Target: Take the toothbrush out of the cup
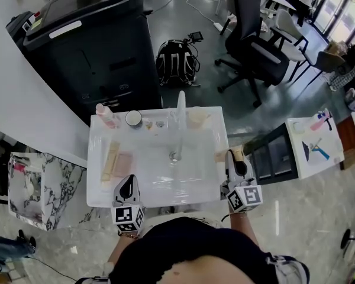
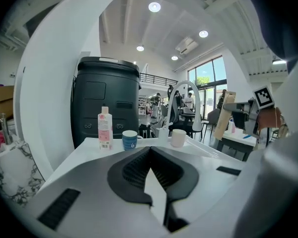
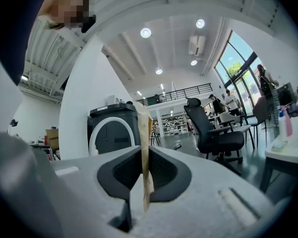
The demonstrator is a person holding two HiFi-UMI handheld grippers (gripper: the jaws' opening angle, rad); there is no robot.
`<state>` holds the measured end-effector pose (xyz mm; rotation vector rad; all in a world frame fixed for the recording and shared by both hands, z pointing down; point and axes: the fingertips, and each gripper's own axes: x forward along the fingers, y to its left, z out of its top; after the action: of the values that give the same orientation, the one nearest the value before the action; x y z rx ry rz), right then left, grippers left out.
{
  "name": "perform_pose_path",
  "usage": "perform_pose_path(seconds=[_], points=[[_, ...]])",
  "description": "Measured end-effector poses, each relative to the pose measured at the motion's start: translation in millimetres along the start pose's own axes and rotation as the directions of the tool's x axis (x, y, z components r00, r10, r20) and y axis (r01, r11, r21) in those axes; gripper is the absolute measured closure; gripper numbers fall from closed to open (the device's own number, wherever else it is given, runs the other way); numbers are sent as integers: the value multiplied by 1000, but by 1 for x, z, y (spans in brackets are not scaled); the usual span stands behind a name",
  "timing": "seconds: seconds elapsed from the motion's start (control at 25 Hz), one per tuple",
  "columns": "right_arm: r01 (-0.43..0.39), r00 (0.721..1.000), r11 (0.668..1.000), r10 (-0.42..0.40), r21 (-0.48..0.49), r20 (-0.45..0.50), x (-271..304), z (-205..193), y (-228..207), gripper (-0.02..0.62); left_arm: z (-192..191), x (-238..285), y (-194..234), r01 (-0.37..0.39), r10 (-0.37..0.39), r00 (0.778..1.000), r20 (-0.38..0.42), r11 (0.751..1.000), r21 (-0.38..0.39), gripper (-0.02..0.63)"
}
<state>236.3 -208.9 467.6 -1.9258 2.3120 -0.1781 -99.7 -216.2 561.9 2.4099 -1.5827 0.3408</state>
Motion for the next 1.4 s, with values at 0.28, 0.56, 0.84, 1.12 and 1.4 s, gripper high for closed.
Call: perform_pose_path(seconds=[0.28, 0.56, 0.84, 1.12, 1.4], points=[[19, 999, 1000, -18, 23, -41, -19, -17, 12, 568, 7, -11, 7, -28, 28, 999, 17, 1000, 2, 603], [33, 996, 998, -28, 57, -84, -21, -30, 17, 568, 9, -18, 12, -47, 47, 999, 22, 999, 10, 603], [27, 995, 997, -20, 66, -100, -19, -35, 19, 569, 8, -20, 15, -61, 61, 998, 24, 998, 10, 603], [18, 994, 998, -11, 66, -106, -16, -38, 19, 569, 5, -22, 16, -67, 67, 998, 17, 998, 7, 603], [19, 993, 998, -11, 67, -113, -15, -38, 17, 569, 6, -19, 17, -77, 77, 997, 20, 997, 10, 603]])
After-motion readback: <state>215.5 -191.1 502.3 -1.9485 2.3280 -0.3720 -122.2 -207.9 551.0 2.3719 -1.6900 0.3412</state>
